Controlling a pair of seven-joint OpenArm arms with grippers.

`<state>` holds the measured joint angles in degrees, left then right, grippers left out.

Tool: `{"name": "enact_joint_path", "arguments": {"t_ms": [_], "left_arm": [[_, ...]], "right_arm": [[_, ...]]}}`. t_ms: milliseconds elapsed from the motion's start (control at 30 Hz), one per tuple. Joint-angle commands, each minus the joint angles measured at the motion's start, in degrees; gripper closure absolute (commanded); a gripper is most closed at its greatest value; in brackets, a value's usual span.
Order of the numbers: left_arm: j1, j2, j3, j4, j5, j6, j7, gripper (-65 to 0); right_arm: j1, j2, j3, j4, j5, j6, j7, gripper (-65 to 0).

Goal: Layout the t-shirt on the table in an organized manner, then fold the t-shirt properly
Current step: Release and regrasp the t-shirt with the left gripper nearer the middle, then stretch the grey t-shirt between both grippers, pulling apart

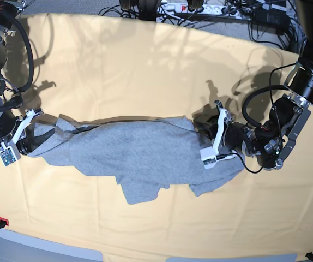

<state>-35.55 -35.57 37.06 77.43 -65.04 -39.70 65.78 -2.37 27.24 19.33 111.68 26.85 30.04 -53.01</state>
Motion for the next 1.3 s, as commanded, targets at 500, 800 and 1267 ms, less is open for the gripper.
{"name": "enact_joint_path", "arguments": {"t_ms": [500,800,1267], "left_arm": [[0.2,6.2,-0.7,-4.8,6.6,-0.3,-6.3,-30.6],[-1.3,7.9,-0.7,-4.8,11.2,-0.3,-7.5,0.0],[-13.4,7.6,-0.7,-4.7,-10.4,-0.3,10.0,0.0]], "right_arm": [[0.9,1.0,0.4,0.7,0.4,-0.2,1.3,0.0],[0.9,1.0,0.4,0.7,0.4,-0.2,1.3,0.0],[0.9,1.0,0.4,0.7,0.2,0.3,1.3,0.0]]}}
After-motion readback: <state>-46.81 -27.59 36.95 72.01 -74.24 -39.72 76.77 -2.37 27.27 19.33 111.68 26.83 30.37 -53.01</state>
